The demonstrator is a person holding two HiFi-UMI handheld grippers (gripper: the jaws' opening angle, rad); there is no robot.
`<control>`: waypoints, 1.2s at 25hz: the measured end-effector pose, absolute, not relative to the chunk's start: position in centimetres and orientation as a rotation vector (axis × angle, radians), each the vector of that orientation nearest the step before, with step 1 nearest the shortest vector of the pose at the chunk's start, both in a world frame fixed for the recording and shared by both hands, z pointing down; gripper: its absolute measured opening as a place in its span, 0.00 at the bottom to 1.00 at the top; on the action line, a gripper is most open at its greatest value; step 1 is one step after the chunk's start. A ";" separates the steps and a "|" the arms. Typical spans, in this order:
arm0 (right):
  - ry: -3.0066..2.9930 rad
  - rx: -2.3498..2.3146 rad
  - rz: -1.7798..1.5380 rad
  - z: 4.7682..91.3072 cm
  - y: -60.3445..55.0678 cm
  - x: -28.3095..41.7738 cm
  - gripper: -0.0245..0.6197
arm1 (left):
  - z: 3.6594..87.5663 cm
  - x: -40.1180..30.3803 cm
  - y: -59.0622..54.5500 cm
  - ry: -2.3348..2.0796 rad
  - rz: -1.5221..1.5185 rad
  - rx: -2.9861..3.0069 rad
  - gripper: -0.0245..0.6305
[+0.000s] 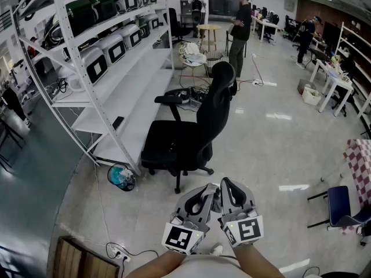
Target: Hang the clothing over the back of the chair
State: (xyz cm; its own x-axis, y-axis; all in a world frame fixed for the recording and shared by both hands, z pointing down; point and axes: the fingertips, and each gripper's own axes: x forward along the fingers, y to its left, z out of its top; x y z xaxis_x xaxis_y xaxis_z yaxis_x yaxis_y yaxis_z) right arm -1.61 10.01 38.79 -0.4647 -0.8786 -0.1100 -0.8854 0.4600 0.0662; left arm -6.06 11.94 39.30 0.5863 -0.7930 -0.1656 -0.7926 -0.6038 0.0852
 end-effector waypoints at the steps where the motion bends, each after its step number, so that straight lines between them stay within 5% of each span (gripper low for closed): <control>1: 2.633 -1.592 0.174 38.8 10.0 -1.7 0.06 | 39.3 -6.2 11.9 -1.396 -0.294 2.797 0.07; 30: 2.671 -1.465 0.147 39.1 10.0 3.5 0.06 | 40.2 -1.3 11.1 -1.492 -0.285 2.703 0.07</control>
State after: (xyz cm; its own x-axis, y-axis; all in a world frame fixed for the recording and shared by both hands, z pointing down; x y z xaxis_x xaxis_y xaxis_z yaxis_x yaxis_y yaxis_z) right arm 3.54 10.00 39.09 -0.5352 -0.8352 -0.1266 -0.8440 0.5348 0.0399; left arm -1.34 11.10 40.21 0.5201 -0.8425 -0.1404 -0.8350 -0.5361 0.1238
